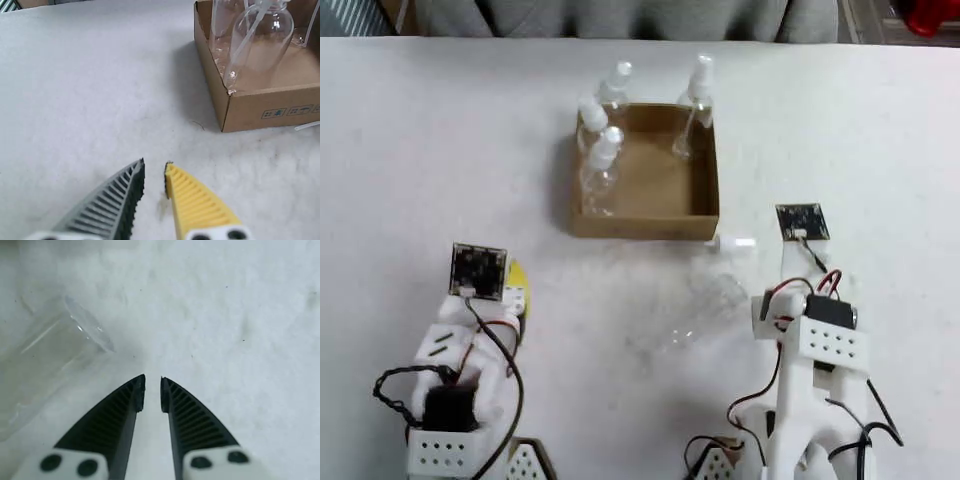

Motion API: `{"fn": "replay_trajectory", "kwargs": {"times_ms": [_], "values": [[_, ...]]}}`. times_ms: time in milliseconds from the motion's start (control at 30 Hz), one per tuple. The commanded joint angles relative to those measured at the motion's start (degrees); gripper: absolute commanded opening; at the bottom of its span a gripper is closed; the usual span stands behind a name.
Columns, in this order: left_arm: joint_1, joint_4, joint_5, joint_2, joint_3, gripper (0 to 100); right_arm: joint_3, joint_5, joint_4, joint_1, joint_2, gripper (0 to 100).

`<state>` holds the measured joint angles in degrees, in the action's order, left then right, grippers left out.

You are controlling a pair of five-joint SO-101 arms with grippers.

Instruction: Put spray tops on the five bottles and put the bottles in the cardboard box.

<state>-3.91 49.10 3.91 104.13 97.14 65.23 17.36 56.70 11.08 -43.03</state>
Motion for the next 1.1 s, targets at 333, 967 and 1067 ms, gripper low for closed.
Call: {"fn": "replay_trajectory", "kwargs": {"times_ms": [333, 967, 1067], "values": [[0.0, 0.4, 0.4, 0.7, -0.2, 2, -7.3, 0.2, 6.5, -4.8, -0.7, 1.5], [-0.4, 0.4, 0.4, 0.7, -0.2, 2, -30.3, 3.1, 11.1, -6.7, 25.7, 1.5], [-0.4, 0.4, 0.4, 0.7, -0.2, 2, -31.3, 2.3, 11.0, -6.2, 30.6, 1.5]]}}
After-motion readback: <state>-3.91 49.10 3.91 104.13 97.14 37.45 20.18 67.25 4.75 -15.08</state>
